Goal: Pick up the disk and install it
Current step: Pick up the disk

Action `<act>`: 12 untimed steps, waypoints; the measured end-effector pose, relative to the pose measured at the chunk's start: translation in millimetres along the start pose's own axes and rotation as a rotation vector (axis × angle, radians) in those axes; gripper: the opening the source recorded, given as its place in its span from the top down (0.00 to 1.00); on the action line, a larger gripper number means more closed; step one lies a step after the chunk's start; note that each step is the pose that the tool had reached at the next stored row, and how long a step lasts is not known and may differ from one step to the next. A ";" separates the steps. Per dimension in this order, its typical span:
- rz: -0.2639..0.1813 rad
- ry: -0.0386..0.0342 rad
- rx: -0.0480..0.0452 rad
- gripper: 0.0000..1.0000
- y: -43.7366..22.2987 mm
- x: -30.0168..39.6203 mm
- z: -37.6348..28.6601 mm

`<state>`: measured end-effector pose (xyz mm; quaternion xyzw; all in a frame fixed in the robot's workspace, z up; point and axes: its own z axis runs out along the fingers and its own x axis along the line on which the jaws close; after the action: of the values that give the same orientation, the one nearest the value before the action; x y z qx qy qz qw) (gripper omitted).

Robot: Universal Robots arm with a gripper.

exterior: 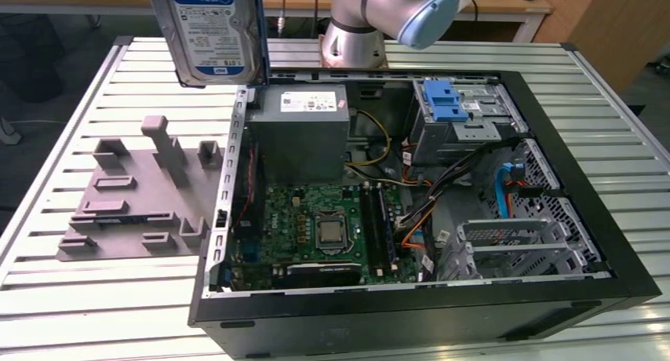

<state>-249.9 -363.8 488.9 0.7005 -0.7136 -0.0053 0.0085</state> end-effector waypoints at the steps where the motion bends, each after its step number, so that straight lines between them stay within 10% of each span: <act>1: 0.000 0.0000 -0.0001 0.64 -0.8 0.0 0.0; 12: 0.000 0.0000 0.0000 0.64 -8.9 -0.2 -0.1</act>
<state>-241.0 -363.8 488.9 0.7005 -0.7136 -0.0053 0.0084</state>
